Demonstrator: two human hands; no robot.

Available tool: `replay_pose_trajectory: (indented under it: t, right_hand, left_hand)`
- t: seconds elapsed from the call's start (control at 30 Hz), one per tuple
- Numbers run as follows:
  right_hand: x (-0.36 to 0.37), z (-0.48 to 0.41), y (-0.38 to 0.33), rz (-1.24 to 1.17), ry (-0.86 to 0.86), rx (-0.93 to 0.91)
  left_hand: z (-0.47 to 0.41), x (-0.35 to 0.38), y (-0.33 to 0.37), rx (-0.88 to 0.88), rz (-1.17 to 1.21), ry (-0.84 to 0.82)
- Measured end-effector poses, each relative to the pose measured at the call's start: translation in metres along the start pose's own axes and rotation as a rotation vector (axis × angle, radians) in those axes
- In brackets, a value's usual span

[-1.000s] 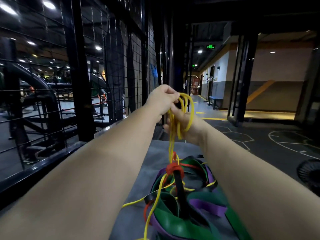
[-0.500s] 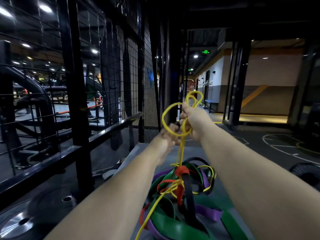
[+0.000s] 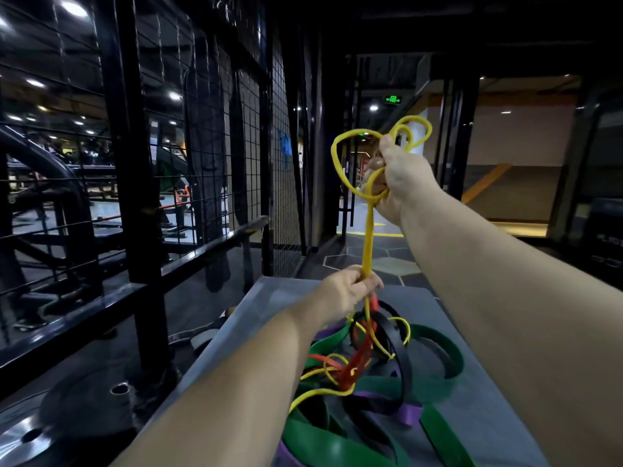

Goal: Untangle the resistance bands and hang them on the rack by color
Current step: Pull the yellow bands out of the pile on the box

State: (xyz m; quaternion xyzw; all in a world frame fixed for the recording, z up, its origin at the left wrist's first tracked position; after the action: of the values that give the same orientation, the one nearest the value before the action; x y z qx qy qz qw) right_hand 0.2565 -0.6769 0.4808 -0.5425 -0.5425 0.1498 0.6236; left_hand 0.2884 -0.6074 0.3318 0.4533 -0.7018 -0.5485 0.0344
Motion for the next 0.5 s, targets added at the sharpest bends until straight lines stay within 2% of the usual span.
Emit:
replay_pose_trajectory:
  t: [0.07, 0.2, 0.33, 0.5]
  right_hand:
    - [-0.007, 0.002, -0.013, -0.024, 0.027, -0.045]
    - [-0.034, 0.005, -0.032, 0.055, 0.145, -0.104]
    - [-0.048, -0.002, -0.024, 0.3, 0.166, -0.083]
    - [-0.018, 0.007, 0.029, 0.5, -0.108, 0.1]
  left_hand:
    - [0.002, -0.009, 0.005, 0.017, 0.024, 0.011]
    - [0.0, -0.046, 0.009, -0.005, -0.115, -0.009]
    - [-0.012, -0.118, 0.047, 0.042, -0.005, 0.188]
    - [-0.029, -0.155, 0.119, 0.141, 0.045, 0.264]
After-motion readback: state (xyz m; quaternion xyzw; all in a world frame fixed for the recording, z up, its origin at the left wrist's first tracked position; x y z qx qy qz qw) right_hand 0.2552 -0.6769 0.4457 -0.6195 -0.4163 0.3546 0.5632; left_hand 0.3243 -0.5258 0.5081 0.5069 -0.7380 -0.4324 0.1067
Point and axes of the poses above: each hand's wrist, its own z-axis away from the middle knuckle, its own x-axis out of the palm, y = z × x, the point moved 9 cm from there along -z, towards the middle knuckle, and after that the axes turned 6 degrees about x, right-handed, at the moved point
